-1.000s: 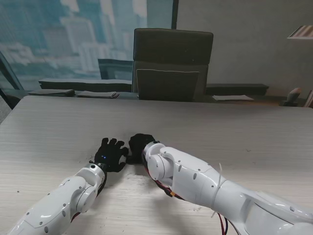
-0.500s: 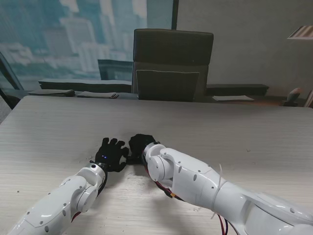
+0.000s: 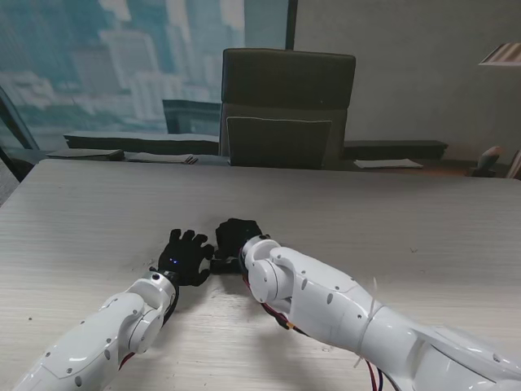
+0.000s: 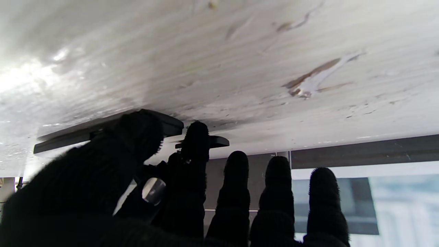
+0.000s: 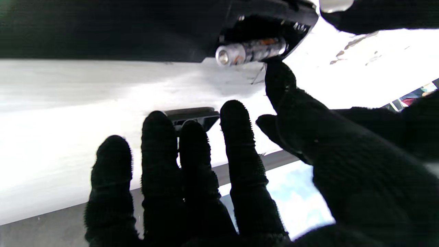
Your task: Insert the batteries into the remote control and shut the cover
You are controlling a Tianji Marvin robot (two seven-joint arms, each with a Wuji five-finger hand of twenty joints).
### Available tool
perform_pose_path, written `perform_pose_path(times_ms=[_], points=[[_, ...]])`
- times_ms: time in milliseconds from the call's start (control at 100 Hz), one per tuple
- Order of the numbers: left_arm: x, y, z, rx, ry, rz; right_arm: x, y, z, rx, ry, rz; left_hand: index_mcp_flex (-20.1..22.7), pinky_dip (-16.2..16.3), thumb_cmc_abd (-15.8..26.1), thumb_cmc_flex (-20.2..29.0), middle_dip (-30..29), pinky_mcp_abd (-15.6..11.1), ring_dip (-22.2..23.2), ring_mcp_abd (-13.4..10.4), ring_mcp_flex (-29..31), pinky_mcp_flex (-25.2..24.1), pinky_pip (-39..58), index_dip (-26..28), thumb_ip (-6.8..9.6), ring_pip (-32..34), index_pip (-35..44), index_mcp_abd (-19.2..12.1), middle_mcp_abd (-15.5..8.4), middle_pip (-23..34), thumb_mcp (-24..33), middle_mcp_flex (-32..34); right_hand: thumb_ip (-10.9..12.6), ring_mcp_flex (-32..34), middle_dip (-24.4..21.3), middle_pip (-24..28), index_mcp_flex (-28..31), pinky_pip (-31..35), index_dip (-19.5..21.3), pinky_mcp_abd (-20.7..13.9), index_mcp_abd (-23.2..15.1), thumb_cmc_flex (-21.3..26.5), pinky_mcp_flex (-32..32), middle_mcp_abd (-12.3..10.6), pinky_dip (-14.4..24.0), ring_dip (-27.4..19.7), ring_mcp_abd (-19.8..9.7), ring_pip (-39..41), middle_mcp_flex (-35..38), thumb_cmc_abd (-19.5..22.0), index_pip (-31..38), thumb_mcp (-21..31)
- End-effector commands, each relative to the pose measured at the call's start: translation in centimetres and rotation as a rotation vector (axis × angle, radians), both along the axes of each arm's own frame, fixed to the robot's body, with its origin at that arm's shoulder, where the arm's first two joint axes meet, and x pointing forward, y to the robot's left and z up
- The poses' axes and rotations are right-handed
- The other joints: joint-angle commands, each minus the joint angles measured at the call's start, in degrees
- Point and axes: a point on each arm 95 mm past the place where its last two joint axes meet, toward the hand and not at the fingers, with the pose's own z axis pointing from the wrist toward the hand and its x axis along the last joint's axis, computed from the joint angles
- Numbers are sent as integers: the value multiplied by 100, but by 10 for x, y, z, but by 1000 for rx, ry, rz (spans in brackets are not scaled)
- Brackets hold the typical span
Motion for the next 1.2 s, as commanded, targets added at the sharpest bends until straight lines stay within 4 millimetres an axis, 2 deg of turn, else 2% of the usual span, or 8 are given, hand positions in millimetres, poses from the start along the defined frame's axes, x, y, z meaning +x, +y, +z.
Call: perform_pose_path(times_ms=[0, 180, 290, 630, 920, 1040, 1180, 1190], points=[[-3, 2, -6, 15, 26, 9, -2, -1, 0, 3, 3, 4, -54, -48, 65, -169, -2, 70, 24, 81, -16, -46, 108, -37, 165, 39, -190, 60, 110, 9, 145, -57, 171, -94, -97, -49, -83, -92, 188, 140, 71, -201, -97, 153, -72, -56, 101, -60, -78, 145, -169, -97], [-2, 4, -6, 15, 22, 13, -1, -8, 7, 8, -23, -6, -267, -57, -191, -213, -25, 62, 11, 87, -47, -62, 80, -237, 107, 4, -723, 97, 116, -32, 196, -108, 145, -107, -190, -186, -113, -415, 289, 226, 46, -123, -191, 158, -254, -143, 124, -263, -64, 234, -273, -165], [-2, 6, -5, 23, 40, 6, -1, -13, 12, 10, -31, -6, -511, -87, -387, -251, -73, 44, -40, 63, -173, -105, 4, -373, 51, -108, -1036, -196, 99, -126, 206, -275, 165, -33, -408, -475, -149, -555, 314, 270, 79, -116, -188, 147, -382, -385, 178, -771, 6, 270, -308, -147], [-3, 9, -5, 24, 42, 11, -7, -23, 20, 20, -41, -6, -1239, -84, -475, -413, -117, 33, -61, 39, -262, -134, -72, -762, -39, -186, -1782, -291, 73, -180, 59, -520, 210, -5, -531, -598, -298, -640, 389, 304, 123, -89, -182, 160, -469, -519, 218, -1050, 30, 285, -372, -170], [-2, 8, -6, 5, 61, -7, -12, -28, 27, 17, -37, 3, -944, -87, -500, -650, -135, 23, -69, 34, -305, -173, -146, -744, -130, -238, -1657, -222, 80, -198, -65, -548, 222, 240, -468, -432, -298, -514, 470, 336, 173, -72, 54, 233, -442, -397, 280, -705, 284, 448, -304, -271], [-2, 8, -6, 2, 67, -14, -15, -29, 29, 20, -24, 5, -880, -76, -514, -677, -144, 34, -67, 39, -309, -172, -174, -657, -147, -254, -1480, -237, 83, -206, -48, -547, 16, 259, -442, -419, -301, -465, 308, 355, 153, 54, 64, 260, -438, -378, 313, -623, 332, 460, -106, -336], [-3, 7, -7, 5, 69, -17, -18, -30, 29, 19, -14, 9, -726, -66, -447, -572, -135, 34, -56, 39, -289, -171, -180, -596, -122, -239, -1346, -291, 98, -183, 9, -501, -33, 302, -427, -399, -281, -436, 224, 351, 142, 110, 99, 266, -437, -370, 329, -582, 389, 431, 15, -340], [-3, 7, -7, 6, 69, -17, -18, -30, 29, 19, -13, 10, -713, -64, -443, -560, -133, 36, -55, 44, -284, -165, -178, -589, -118, -236, -1332, -291, 98, -179, 13, -496, -77, 305, -419, -399, -299, -429, 122, 352, 144, 128, 100, 272, -443, -370, 336, -570, 392, 423, 106, -326]])
